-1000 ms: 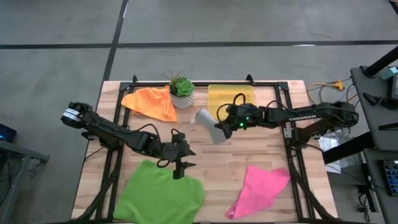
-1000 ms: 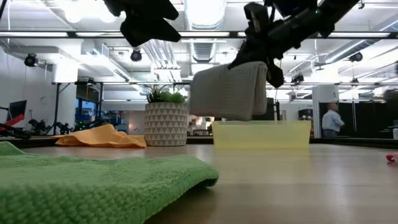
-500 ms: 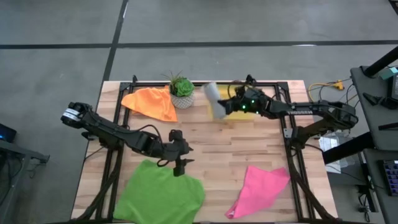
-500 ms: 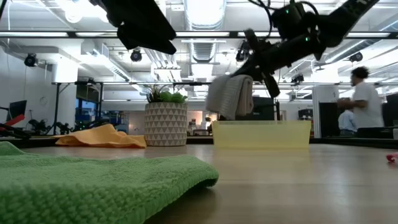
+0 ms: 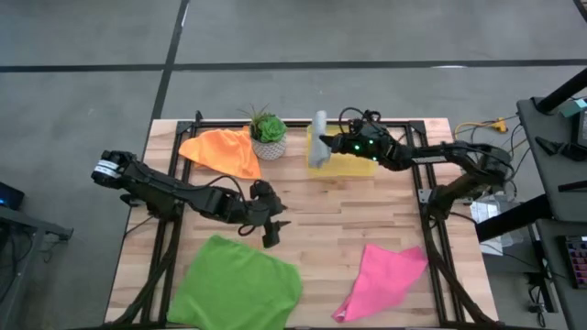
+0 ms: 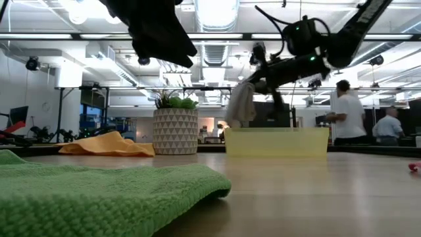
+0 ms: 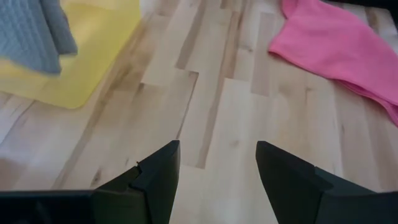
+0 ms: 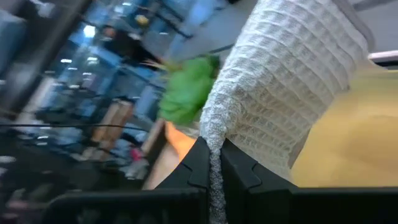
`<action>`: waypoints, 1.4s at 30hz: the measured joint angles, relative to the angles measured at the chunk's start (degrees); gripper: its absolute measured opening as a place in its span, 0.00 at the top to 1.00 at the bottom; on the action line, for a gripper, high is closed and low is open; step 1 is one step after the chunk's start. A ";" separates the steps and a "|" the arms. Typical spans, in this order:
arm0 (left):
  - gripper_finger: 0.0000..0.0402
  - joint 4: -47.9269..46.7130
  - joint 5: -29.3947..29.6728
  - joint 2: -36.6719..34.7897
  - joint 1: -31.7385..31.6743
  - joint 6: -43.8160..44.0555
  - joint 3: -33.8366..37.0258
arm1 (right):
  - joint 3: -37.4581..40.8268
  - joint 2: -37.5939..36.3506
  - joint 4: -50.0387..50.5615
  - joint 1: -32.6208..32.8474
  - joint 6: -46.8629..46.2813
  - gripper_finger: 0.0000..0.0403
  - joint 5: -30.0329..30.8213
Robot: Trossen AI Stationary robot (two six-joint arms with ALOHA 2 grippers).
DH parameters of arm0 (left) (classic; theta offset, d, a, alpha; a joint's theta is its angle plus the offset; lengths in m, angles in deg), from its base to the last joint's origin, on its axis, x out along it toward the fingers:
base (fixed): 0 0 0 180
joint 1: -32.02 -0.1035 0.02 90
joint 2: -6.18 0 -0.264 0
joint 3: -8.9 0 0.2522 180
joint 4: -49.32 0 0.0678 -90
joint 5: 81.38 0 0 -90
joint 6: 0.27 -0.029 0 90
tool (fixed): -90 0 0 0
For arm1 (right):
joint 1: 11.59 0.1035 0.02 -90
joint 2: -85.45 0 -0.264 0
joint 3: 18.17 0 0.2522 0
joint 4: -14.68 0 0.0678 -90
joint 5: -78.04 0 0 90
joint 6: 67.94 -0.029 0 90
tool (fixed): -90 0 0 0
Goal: Fold microfiber towels
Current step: Put the gray microfiber cloth into the yellow bin
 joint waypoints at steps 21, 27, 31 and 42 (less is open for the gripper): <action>0.51 -0.06 1.19 -0.02 -1.00 1.28 0.00 | -3.63 7.00 8.84 0.24 -1.53 0.98 2.67; 0.51 -0.05 1.53 -0.02 -1.13 1.41 0.00 | -3.58 5.20 15.81 0.20 0.72 0.98 5.25; 0.51 -0.04 1.52 -0.04 -1.24 1.41 0.00 | -3.71 5.20 16.69 0.20 0.79 0.98 5.25; 0.51 0.07 1.51 -0.07 -1.26 1.41 0.00 | -3.71 5.22 26.57 0.11 2.18 0.97 10.94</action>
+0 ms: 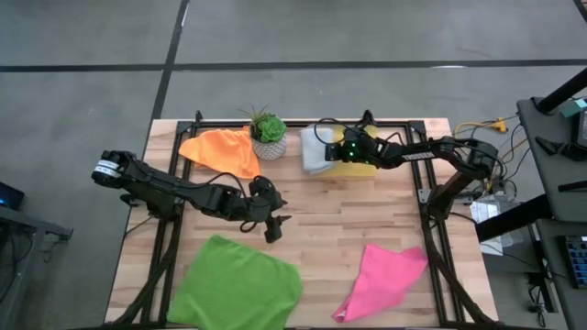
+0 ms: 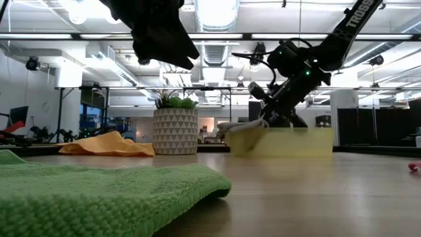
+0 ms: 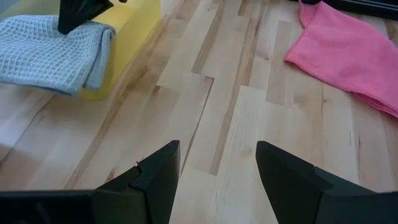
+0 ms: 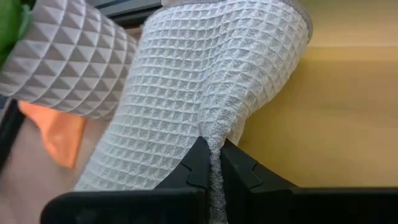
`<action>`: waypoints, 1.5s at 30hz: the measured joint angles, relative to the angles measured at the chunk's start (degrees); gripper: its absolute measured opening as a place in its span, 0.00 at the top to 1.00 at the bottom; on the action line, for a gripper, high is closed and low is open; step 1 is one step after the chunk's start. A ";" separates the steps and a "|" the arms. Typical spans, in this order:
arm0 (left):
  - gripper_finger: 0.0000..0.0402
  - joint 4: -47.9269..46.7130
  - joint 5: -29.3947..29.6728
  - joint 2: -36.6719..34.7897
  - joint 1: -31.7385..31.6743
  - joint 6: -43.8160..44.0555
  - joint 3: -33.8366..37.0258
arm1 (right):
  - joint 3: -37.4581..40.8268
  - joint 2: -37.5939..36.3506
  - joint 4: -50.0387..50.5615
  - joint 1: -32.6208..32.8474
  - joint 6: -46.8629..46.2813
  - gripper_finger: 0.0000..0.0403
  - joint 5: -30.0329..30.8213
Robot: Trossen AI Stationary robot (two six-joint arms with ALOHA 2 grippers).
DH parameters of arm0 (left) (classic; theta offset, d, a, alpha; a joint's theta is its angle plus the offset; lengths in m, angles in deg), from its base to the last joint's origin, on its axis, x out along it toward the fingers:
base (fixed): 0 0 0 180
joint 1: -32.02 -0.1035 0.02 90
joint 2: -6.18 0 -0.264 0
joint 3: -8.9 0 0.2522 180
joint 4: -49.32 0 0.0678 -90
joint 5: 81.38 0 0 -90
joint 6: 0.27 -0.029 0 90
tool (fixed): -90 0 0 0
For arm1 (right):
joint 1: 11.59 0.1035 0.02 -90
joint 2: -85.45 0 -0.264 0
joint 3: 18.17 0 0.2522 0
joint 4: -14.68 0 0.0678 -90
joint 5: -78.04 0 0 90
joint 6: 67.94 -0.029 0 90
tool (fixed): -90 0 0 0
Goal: Fold microfiber towels
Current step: Put the gray microfiber cloth into the yellow bin
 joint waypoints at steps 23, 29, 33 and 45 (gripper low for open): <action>0.51 -0.11 -0.02 -0.01 0.00 0.00 -0.02 | -0.13 0.03 9.23 0.00 -2.36 0.97 8.28; 0.51 -0.09 -0.04 -0.02 0.00 0.00 -0.02 | -0.44 0.04 10.02 0.00 0.17 0.91 7.82; 0.51 -0.02 -0.04 -0.02 0.00 0.00 -0.02 | -0.44 0.04 11.40 0.00 0.19 0.81 7.71; 0.51 0.05 -0.07 -0.02 0.00 0.02 -0.02 | -0.44 -8.92 14.18 -0.05 11.32 0.63 6.25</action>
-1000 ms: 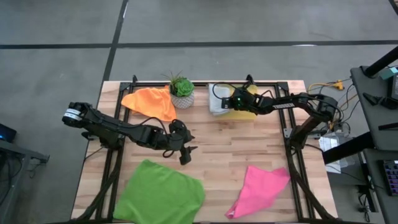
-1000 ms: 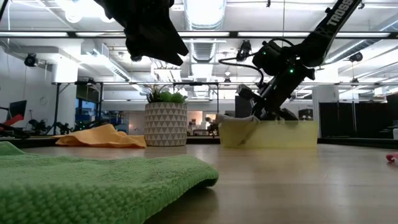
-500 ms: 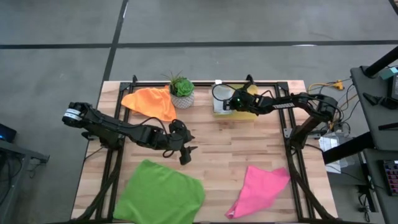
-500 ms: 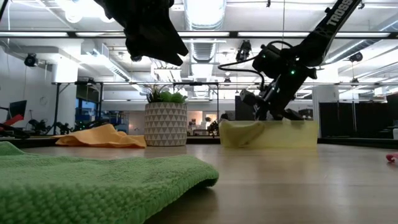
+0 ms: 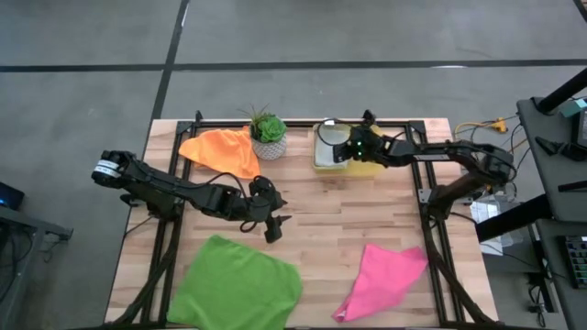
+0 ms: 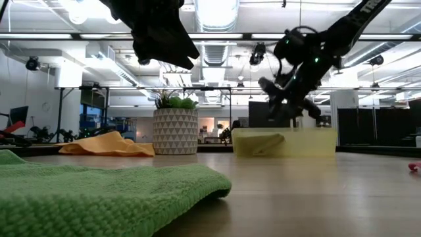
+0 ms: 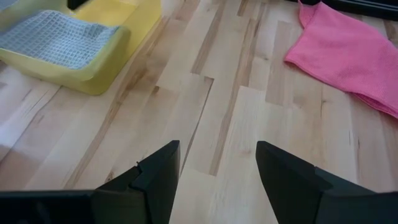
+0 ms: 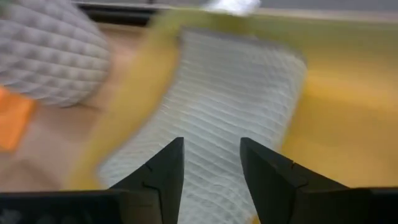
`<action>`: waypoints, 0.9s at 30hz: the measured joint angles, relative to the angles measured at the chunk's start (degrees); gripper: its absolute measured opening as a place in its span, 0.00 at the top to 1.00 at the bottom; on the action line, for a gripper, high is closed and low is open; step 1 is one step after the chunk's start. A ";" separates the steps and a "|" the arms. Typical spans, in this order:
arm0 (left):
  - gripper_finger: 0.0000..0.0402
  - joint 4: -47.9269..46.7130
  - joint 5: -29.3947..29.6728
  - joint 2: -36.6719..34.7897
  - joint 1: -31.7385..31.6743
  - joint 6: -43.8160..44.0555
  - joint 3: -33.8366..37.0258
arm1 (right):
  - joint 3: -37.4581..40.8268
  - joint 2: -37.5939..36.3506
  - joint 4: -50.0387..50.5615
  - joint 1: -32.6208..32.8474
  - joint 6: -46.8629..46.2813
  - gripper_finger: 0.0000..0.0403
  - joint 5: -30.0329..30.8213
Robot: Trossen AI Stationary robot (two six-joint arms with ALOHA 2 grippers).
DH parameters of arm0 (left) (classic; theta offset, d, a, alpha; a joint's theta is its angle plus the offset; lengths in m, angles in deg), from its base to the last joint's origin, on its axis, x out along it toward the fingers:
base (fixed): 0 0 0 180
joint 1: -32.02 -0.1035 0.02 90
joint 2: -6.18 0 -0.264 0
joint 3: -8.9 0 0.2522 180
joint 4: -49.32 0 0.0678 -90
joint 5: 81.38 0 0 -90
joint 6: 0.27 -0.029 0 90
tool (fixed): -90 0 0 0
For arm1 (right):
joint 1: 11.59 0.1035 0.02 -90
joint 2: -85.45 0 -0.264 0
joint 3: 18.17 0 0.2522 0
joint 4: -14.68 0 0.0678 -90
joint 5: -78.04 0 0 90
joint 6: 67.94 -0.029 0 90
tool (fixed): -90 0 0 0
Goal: Fold microfiber towels
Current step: Put the gray microfiber cloth into the yellow bin
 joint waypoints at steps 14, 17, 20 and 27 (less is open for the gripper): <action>0.51 1.22 0.09 0.00 -0.07 -0.01 -0.02 | -12.57 12.86 11.54 -6.84 5.80 0.96 -34.01; 0.51 1.25 0.09 0.00 -0.07 0.04 -0.02 | -18.10 17.27 19.95 -6.81 10.24 0.98 -35.45; 0.51 1.25 0.11 0.00 -0.07 0.07 -0.02 | -23.16 21.23 28.67 -6.80 15.55 0.98 -34.58; 0.51 1.25 0.17 0.00 -0.09 0.17 -0.02 | -31.12 21.96 32.80 -6.50 19.09 0.98 -33.80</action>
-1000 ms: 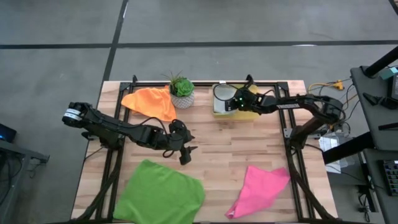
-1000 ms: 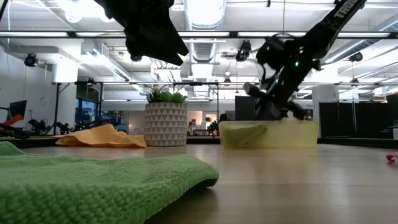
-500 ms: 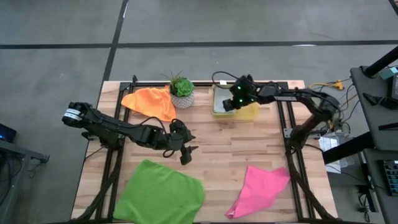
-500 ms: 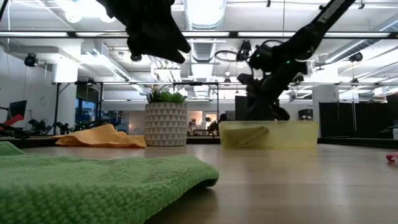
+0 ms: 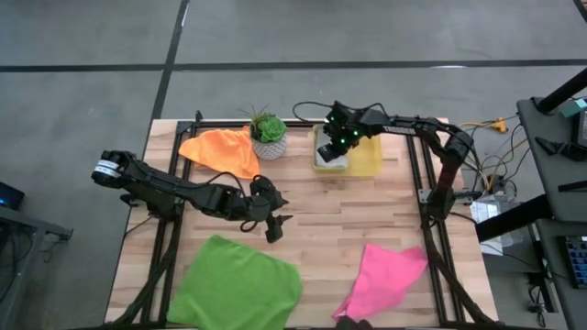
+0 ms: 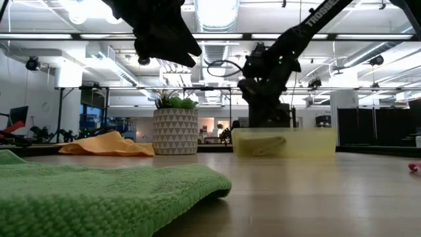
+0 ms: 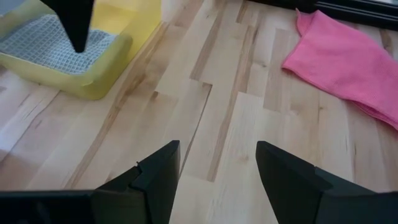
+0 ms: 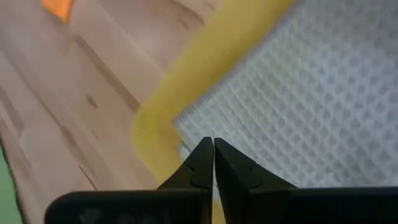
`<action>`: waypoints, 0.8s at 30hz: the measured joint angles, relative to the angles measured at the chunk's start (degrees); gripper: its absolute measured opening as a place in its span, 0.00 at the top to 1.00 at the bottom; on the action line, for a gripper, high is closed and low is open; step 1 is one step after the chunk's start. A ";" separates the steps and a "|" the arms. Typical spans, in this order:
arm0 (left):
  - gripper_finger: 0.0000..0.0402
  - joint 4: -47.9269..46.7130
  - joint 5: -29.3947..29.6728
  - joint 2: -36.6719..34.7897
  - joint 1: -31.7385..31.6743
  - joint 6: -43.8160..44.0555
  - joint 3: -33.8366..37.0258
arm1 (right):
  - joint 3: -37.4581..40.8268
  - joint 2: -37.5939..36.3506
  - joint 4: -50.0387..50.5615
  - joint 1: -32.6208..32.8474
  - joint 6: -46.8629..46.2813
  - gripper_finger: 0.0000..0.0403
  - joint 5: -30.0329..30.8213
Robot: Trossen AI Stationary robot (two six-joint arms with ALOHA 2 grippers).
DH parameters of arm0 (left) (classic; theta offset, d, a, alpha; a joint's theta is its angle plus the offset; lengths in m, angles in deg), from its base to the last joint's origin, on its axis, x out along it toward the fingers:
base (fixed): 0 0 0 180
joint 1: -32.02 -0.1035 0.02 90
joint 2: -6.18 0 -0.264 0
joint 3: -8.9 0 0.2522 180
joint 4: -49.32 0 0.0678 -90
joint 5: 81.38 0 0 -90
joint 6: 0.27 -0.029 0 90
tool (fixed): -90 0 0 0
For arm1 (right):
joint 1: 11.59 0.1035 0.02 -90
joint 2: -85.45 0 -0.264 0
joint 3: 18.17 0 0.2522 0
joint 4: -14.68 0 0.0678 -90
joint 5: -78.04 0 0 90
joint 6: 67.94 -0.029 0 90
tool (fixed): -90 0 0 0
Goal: Fold microfiber towels
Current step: Put the gray microfiber cloth into the yellow bin, then fold the orange microfiber cloth
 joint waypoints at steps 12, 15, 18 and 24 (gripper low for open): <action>0.51 -0.06 3.13 0.00 -0.35 -0.38 0.00 | -1.92 6.26 1.00 5.13 1.46 0.98 2.71; 0.51 -0.75 3.12 -0.03 -0.35 -0.61 0.00 | -2.67 4.35 1.33 5.13 1.92 0.98 5.35; 0.51 -2.85 3.08 -0.79 -0.35 -0.68 0.00 | -3.58 -1.62 2.28 4.80 3.40 0.98 8.47; 0.51 -14.66 4.19 -4.01 -0.52 -1.69 -0.87 | -2.15 -17.98 4.70 5.76 6.65 0.98 11.47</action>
